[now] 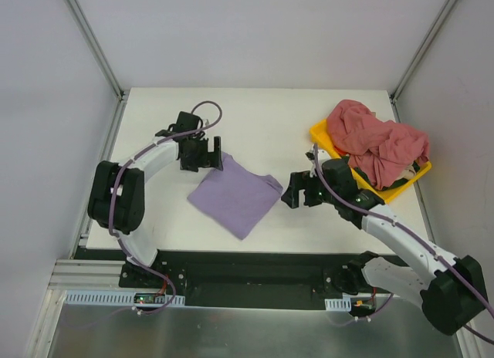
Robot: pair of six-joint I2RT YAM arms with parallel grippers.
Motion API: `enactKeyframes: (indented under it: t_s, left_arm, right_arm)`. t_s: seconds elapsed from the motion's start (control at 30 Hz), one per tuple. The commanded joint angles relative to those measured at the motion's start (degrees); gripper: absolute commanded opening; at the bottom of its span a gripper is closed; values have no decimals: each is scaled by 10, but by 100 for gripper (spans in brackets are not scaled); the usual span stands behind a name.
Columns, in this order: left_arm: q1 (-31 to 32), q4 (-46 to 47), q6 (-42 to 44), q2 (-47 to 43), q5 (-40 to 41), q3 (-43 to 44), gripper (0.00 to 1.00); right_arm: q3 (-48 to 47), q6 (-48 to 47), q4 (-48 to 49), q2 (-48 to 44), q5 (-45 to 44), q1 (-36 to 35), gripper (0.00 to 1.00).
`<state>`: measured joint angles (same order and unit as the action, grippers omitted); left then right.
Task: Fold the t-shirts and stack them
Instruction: Fold the long partially folded tshirt into a neat square, then put the neatly folded tshirt into the corner of the board with the left arm
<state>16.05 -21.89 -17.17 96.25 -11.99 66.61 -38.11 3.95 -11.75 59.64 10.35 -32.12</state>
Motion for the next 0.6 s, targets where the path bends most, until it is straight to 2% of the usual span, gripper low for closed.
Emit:
enactKeyframes:
  t_s: [0.0,0.2,0.27,0.37,0.43,0.47,0.5,0.57]
  left_arm:
    - [-3,-19,63,59,-54,22,99]
    - [2,-24,52,76,-69,3,89]
    - [14,-25,50,77,-76,-2,78]
    - [43,-25,43,76,-42,-10,54]
    - [51,-30,29,74,-5,-12,19]
    - [51,-36,13,72,16,-12,7]
    - [51,-41,2,69,47,-12,0]
    - [50,-56,-22,62,103,-10,0]
  right_arm:
    - [27,19,11,-67,13,-1,96]
    - [57,20,-3,-138,-19,0,96]
    - [58,19,-15,-152,-28,0,96]
    - [57,17,-41,-164,-40,0,96]
    - [59,17,-49,-170,-47,0,96]
    - [61,16,-50,-174,-52,0,96]
    - [63,16,-51,-177,-55,0,96]
    - [61,14,-58,-183,-70,0,96]
